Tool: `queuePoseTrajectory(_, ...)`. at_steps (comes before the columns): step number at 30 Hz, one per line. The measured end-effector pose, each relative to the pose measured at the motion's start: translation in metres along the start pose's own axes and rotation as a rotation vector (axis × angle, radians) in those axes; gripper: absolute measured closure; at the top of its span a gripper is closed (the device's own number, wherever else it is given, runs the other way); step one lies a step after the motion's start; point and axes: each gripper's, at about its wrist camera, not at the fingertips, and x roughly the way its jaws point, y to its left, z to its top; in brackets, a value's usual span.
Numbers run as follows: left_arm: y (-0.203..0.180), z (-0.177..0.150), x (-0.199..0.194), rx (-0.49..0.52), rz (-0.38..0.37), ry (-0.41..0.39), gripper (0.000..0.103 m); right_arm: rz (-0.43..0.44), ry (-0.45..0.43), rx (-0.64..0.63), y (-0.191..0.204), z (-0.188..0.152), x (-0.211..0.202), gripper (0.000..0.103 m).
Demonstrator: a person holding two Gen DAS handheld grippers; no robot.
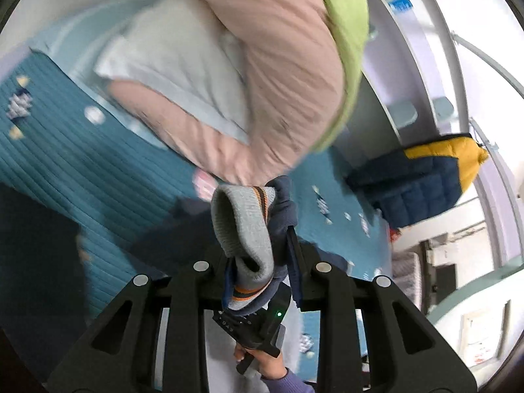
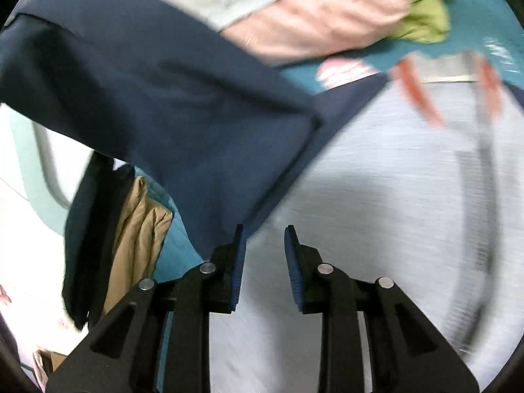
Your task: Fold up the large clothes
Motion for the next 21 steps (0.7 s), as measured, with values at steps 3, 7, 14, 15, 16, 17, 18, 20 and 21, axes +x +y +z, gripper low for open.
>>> queuePoseTrajectory(3, -0.031, -0.026, 0.044, -0.04, -0.046, 0.032, 0.076, -0.028, -0.021, 0.066, -0.044, -0.013, -0.041, 0.076)
queuePoseTrajectory(7, -0.044, -0.064, 0.109, -0.13, -0.107, 0.12, 0.075, -0.021, -0.076, 0.211, -0.086, -0.032, -0.089, 0.063)
queuePoseTrajectory(14, -0.034, -0.139, 0.206, -0.175, -0.063, 0.35, 0.053, 0.036, -0.139, 0.372, -0.126, -0.069, -0.134, 0.04)
queuePoseTrajectory(15, -0.03, -0.144, 0.211, -0.166, -0.043, 0.35, 0.05, 0.026, -0.131, 0.382, -0.127, -0.075, -0.13, 0.039)
queuePoseTrajectory(16, -0.026, -0.146, 0.213, -0.163, -0.041, 0.346, 0.049, 0.013, -0.124, 0.393, -0.126, -0.08, -0.127, 0.038)
queuePoseTrajectory(17, -0.022, -0.147, 0.212, -0.158, -0.05, 0.324, 0.045, 0.009, -0.121, 0.405, -0.126, -0.085, -0.125, 0.038)
queuePoseTrajectory(18, -0.016, -0.148, 0.206, -0.146, -0.046, 0.3, 0.031, 0.014, -0.122, 0.411, -0.125, -0.088, -0.123, 0.038)
queuePoseTrajectory(20, -0.007, -0.146, 0.191, -0.117, -0.001, 0.232, 0.02, -0.019, -0.155, 0.402, -0.121, -0.092, -0.124, 0.038)
queuePoseTrajectory(21, -0.003, -0.144, 0.182, -0.071, 0.029, 0.197, 0.02, -0.021, -0.17, 0.406, -0.123, -0.093, -0.125, 0.037)
